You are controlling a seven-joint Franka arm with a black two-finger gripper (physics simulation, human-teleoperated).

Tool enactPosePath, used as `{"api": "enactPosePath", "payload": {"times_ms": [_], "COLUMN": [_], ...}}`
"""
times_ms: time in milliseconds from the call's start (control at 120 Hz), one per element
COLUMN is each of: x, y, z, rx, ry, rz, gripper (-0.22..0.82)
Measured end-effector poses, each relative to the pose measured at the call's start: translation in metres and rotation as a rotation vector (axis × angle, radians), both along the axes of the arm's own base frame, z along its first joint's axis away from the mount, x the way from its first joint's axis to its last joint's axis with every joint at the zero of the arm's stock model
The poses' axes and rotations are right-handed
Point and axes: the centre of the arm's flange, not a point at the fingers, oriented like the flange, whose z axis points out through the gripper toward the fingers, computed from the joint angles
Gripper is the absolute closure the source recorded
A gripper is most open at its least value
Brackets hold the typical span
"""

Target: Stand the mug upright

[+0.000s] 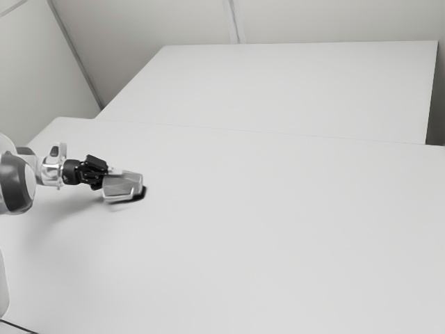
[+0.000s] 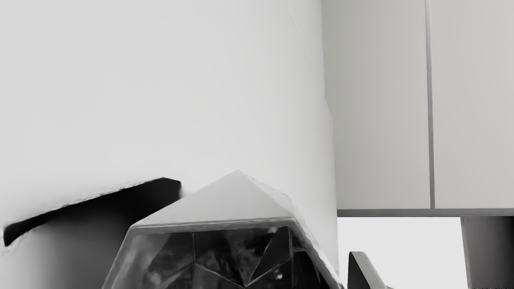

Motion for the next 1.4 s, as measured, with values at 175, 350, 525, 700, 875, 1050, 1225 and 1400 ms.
{"api": "enactPosePath", "payload": {"times_ms": [175, 350, 525, 700, 875, 1050, 1225, 1400], "x": [0.005, 0.056, 0.079, 0.074, 0.023, 0.012, 0.004, 0.000], "y": [-0.001, -0.042, -0.170, -0.273, -0.320, -0.333, -0.333, -0.333], "z": [0.012, 0.124, 0.199, 0.183, 0.165, 0.145, 0.123, 0.108], "rx": [0.016, 0.280, 0.753, 1.098, 1.286, 1.368, 1.370, 1.354], "ry": [-0.022, -0.128, -0.083, -0.029, -0.025, -0.027, 0.014, 0.052], "rz": [-0.012, -0.223, -0.605, -0.798, -0.812, -0.716, -0.615, -0.532], "gripper": [0.74, 0.76, 0.77, 0.77, 0.78, 0.78, 0.66, 0.30]}}
